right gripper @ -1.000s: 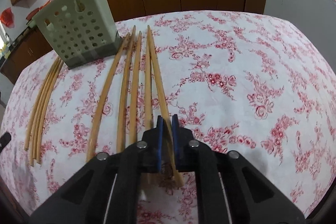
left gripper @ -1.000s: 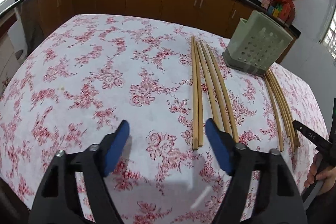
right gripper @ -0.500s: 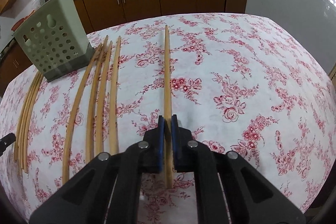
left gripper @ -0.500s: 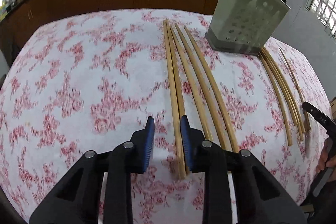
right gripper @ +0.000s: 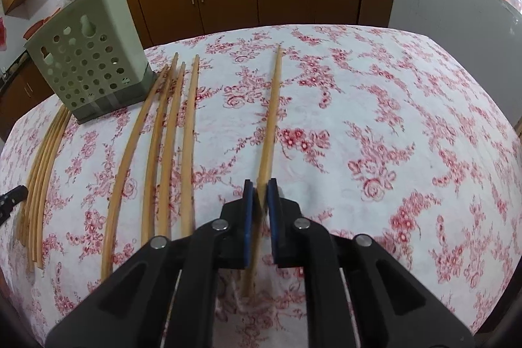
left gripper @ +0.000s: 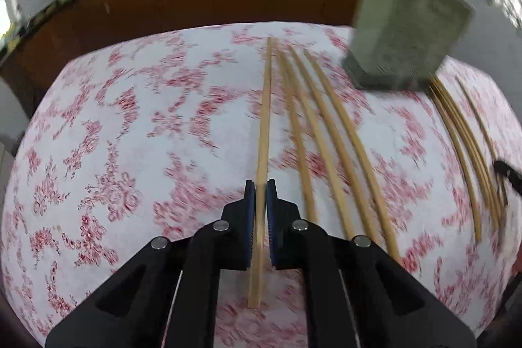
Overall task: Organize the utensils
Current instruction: 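Grasp a wooden chopstick with the left tool while the right tool grasps another chopstick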
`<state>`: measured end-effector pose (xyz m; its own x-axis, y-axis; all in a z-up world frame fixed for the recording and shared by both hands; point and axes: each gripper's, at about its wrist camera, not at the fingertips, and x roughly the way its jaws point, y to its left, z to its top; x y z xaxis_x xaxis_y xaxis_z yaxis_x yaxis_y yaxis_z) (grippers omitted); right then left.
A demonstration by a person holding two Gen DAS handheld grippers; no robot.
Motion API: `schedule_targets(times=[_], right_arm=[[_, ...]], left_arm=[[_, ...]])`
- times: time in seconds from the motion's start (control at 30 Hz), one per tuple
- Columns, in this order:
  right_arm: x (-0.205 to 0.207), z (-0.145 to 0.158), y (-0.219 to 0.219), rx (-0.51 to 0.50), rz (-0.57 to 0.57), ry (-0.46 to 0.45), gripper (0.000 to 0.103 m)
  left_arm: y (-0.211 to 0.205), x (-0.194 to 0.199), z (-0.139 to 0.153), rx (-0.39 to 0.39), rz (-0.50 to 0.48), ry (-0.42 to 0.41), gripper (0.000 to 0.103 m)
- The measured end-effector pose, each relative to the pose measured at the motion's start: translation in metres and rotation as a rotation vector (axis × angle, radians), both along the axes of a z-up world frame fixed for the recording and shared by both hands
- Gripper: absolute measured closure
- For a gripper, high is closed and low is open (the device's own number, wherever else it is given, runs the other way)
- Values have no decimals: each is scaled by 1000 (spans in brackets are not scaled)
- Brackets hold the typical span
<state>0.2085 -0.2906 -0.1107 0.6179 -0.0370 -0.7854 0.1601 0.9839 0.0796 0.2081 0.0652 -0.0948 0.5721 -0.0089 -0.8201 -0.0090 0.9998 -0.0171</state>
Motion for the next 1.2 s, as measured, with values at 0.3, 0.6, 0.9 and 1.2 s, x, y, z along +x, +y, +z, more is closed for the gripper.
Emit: schedule_targets(times=[0.3, 0.6, 0.9, 1.2], right_arm=[[4, -2, -27, -6, -58, -19, 95], [-1, -2, -22, -35, -50, -28, 94], [-10, -2, -20, -33, -39, -26, 94], [-27, 8, -27, 26, -37, -60, 95]], left_arm=[[31, -3, -3, -40, 13, -40, 95], [30, -27, -3, -29, -21, -83, 94], [23, -34, -2, 0, -10, -80, 93], [19, -43, -1, 24, 14, -51, 96]])
